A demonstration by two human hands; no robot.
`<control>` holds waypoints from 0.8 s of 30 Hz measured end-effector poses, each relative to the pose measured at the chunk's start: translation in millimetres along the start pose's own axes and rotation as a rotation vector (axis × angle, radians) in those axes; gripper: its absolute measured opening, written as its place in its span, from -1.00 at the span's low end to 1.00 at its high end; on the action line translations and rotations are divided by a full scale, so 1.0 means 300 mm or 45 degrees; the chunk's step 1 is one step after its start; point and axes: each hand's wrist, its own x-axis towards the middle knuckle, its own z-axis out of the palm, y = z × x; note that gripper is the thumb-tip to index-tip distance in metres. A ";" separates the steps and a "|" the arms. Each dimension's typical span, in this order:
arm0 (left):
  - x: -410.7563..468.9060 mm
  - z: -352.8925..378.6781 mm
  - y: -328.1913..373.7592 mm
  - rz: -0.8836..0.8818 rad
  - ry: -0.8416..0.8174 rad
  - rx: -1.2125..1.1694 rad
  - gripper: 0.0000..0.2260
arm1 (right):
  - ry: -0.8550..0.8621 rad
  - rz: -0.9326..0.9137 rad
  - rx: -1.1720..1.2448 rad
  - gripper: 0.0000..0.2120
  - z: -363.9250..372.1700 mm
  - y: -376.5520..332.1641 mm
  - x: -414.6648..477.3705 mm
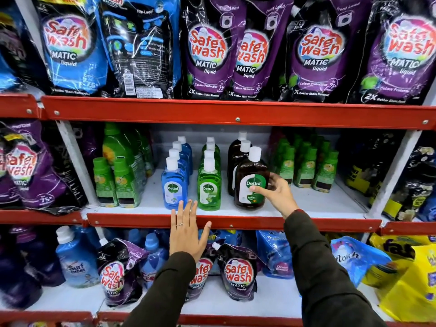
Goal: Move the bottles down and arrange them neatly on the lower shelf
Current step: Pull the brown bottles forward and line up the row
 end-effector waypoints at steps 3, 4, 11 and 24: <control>-0.001 0.003 -0.004 0.007 0.000 -0.009 -0.33 | -0.036 0.018 -0.001 -0.54 0.027 0.014 0.007; -0.001 0.005 -0.005 0.006 0.000 -0.015 -0.33 | -0.038 0.024 0.008 -0.55 0.035 0.016 0.008; -0.004 0.009 0.000 0.004 0.015 -0.076 -0.32 | -0.065 -0.012 -0.043 -0.51 0.049 0.024 0.008; 0.076 -0.109 0.369 0.061 -0.060 -1.088 -0.38 | 0.172 0.099 0.220 -0.39 0.123 0.018 -0.132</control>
